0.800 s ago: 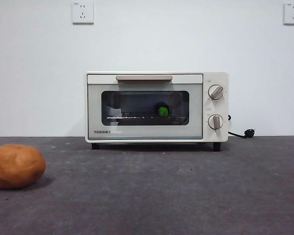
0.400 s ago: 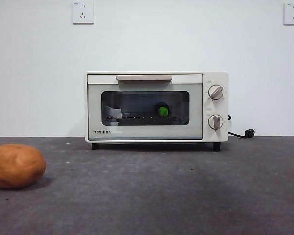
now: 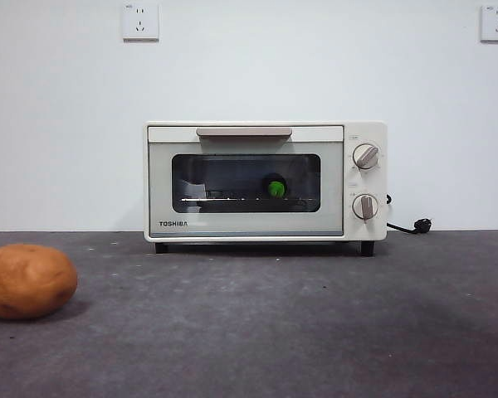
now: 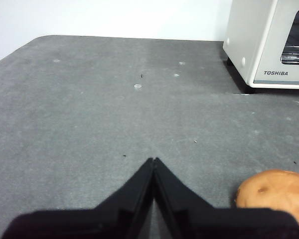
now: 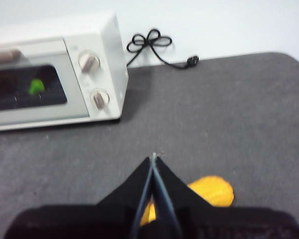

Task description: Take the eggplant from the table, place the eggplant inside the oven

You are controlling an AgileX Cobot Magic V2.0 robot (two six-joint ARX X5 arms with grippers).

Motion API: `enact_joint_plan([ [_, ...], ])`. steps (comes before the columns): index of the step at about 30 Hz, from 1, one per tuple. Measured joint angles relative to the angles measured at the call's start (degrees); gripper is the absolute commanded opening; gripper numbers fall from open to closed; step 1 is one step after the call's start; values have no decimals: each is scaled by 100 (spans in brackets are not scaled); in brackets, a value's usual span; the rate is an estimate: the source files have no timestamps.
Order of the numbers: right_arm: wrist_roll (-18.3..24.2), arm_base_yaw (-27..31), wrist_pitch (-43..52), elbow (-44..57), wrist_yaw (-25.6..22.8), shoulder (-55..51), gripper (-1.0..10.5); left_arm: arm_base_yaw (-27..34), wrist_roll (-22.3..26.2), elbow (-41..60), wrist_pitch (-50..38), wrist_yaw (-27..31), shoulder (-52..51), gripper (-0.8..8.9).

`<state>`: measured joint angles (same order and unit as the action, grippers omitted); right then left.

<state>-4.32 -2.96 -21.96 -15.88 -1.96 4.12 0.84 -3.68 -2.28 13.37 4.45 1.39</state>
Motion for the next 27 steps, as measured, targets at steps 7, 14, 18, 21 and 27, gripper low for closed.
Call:
enact_joint_plan([
  [7, 0, 0, 192, 774, 0, -350, 1, 0, 0, 0, 0, 0, 2, -4],
  [14, 0, 0, 225, 1154, 0, -350, 1, 0, 0, 0, -2, 0, 39, -4],
  [18, 0, 85, 529, 1241, 2, -352, 1, 0, 0, 0, -2, -7, 39, -4],
  [21, 0, 225, 811, 1322, 2, -352, 1, 0, 0, 0, -4, -7, 44, -4],
  [27, 0, 603, 1093, 1445, 2, -350, 1, 0, 0, 0, -4, -9, 48, -4],
])
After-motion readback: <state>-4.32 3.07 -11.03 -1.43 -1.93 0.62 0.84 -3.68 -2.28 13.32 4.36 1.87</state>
